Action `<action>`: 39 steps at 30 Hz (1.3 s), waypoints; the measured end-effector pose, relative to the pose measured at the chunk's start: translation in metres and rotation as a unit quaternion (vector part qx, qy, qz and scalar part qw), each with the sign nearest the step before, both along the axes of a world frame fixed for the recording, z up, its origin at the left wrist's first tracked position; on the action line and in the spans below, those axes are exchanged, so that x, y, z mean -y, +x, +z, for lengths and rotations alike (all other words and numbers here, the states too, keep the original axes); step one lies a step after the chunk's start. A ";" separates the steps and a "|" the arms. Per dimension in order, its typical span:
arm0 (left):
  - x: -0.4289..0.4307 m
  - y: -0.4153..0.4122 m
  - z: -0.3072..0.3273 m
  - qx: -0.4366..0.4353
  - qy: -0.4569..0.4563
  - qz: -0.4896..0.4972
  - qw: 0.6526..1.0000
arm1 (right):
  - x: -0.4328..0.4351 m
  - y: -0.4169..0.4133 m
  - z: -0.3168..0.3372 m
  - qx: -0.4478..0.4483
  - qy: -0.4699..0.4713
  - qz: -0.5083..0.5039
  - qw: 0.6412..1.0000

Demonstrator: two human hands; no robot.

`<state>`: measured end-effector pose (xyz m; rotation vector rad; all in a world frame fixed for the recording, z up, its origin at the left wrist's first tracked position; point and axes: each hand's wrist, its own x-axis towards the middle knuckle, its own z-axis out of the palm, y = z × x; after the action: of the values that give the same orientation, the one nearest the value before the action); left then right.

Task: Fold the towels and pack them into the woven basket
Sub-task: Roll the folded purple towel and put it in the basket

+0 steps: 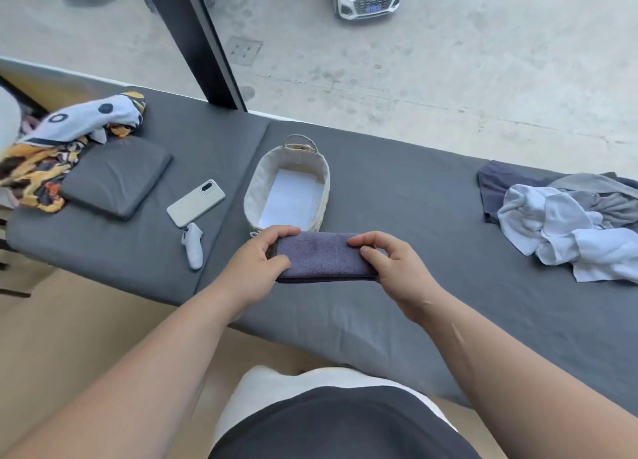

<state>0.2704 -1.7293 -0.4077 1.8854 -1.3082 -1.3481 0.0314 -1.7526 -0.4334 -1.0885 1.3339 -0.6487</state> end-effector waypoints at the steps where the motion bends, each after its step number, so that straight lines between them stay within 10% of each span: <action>1: 0.006 0.008 -0.001 0.004 0.000 0.004 1.000 | 0.007 0.009 -0.001 -0.006 -0.002 0.000 1.000; 19: 0.128 0.157 -0.087 0.075 0.037 -0.210 0.974 | 0.059 0.171 -0.067 -0.136 0.085 -0.134 0.978; 30: 0.211 0.157 -0.193 0.131 0.033 -0.215 0.967 | 0.162 0.177 -0.163 -0.292 0.033 0.036 0.955; 34: 0.231 0.151 -0.204 0.232 0.025 -0.245 0.941 | 0.185 0.181 -0.180 -0.400 0.044 0.147 0.903; 39: 0.237 0.119 -0.207 0.420 0.026 -0.385 0.821 | 0.197 0.206 -0.184 -0.503 0.066 0.334 0.794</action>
<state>0.3894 -1.9661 -0.6146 2.1720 -2.7188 -0.8010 0.2373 -1.9496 -0.6171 -1.7584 1.6449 0.6696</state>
